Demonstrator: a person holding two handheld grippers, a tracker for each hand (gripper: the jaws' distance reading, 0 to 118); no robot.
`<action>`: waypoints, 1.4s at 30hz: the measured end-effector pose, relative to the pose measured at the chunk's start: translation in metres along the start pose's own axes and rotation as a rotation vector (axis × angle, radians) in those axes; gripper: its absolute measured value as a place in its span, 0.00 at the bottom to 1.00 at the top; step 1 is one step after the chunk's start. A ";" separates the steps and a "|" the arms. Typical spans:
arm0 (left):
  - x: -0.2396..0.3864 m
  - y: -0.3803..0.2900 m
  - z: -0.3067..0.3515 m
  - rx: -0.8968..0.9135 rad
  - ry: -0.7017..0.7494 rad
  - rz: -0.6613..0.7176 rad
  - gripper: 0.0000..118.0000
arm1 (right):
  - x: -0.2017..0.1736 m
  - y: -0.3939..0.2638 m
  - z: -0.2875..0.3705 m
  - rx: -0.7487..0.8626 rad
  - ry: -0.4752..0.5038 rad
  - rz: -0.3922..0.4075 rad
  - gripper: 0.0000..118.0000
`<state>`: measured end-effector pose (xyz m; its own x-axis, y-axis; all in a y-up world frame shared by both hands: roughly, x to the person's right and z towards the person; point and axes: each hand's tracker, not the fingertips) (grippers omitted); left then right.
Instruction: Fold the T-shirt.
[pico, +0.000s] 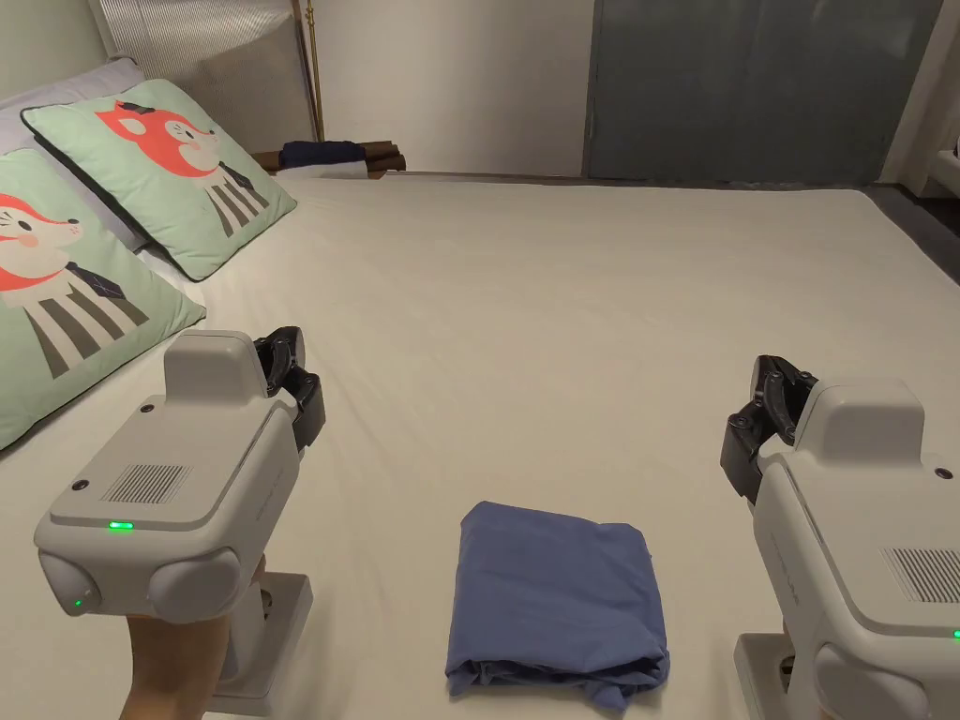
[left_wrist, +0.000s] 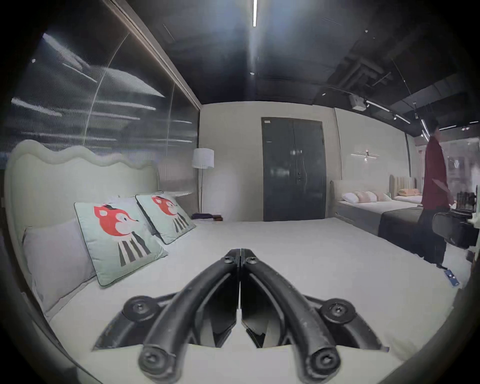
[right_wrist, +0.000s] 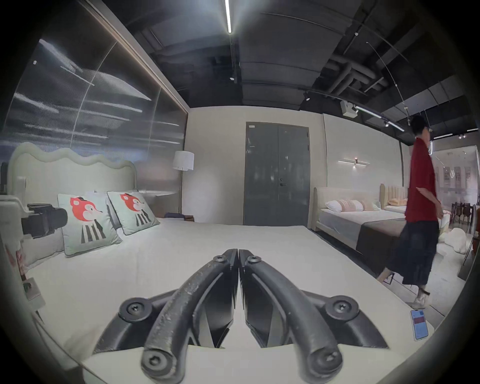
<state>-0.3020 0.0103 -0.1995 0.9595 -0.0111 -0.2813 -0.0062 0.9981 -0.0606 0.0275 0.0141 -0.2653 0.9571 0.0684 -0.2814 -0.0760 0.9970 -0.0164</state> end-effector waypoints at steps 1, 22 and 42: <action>0.001 -0.001 -0.001 -0.001 -0.003 0.000 0.00 | -0.001 0.000 -0.001 0.000 0.002 0.001 0.00; 0.012 -0.038 -0.016 -0.135 -0.069 0.023 0.00 | -0.051 -0.160 -0.082 -0.724 0.225 0.043 0.00; 0.019 -0.126 -0.081 -0.764 -0.397 0.564 0.88 | -0.041 -0.189 -0.093 -0.779 0.230 -0.012 0.00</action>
<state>-0.3060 -0.1202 -0.2749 0.7844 0.6066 -0.1293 -0.5290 0.5456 -0.6500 -0.0232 -0.1803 -0.3395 0.8841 -0.0360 -0.4660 -0.3201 0.6799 -0.6598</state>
